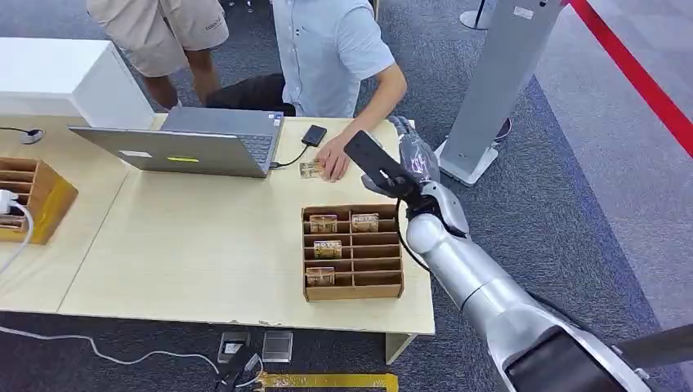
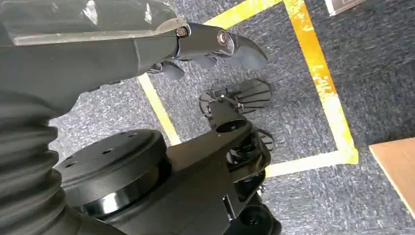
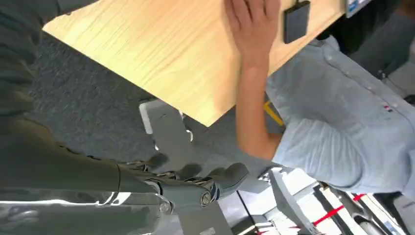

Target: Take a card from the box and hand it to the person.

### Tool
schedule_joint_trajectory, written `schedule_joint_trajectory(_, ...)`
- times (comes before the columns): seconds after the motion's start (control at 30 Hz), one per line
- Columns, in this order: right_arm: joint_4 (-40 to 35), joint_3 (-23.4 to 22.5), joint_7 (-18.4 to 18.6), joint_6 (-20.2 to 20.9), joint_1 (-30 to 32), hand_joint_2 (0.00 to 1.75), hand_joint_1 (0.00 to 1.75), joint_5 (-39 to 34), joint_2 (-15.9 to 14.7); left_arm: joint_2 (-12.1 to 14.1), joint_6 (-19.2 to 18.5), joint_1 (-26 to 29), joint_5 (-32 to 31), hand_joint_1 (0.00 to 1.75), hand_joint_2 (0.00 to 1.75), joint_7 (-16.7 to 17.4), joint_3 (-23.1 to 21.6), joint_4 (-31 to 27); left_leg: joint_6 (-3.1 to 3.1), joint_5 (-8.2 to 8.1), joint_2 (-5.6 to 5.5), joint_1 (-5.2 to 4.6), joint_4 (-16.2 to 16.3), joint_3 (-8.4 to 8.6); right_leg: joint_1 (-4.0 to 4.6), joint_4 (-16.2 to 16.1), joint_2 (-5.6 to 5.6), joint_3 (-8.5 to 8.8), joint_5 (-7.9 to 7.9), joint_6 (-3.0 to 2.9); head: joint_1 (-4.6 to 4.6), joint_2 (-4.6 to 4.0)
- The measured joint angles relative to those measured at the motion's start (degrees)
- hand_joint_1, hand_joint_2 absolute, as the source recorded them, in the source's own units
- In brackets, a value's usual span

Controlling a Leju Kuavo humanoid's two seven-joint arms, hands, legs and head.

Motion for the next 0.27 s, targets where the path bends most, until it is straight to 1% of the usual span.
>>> schedule_joint_trajectory(0.1, -3.8, -0.5, 0.0, -0.9, 1.7, 1.75, 0.00, -1.1, -1.3, 0.0, 0.2, 0.2, 0.1, 0.00, 1.75, -0.5, 0.5, 0.1, 0.00, 0.00, 0.00, 0.00, 0.0, 0.01, 0.00, 0.0, 0.00, -0.01, 0.00, 0.00, 0.04, 0.00)
schedule_joint_trajectory(0.27, -16.5, -2.2, 2.6, -1.6, 7.4, 1.75, 0.00, -0.9, -5.8, 0.1, 0.7, 1.3, 0.8, 0.00, 1.75, -2.1, 1.4, 0.4, 0.00, 0.00, 0.00, 0.00, 0.0, 0.01, 0.00, 0.0, 0.00, 0.00, 0.00, 0.00, 0.02, 0.00)
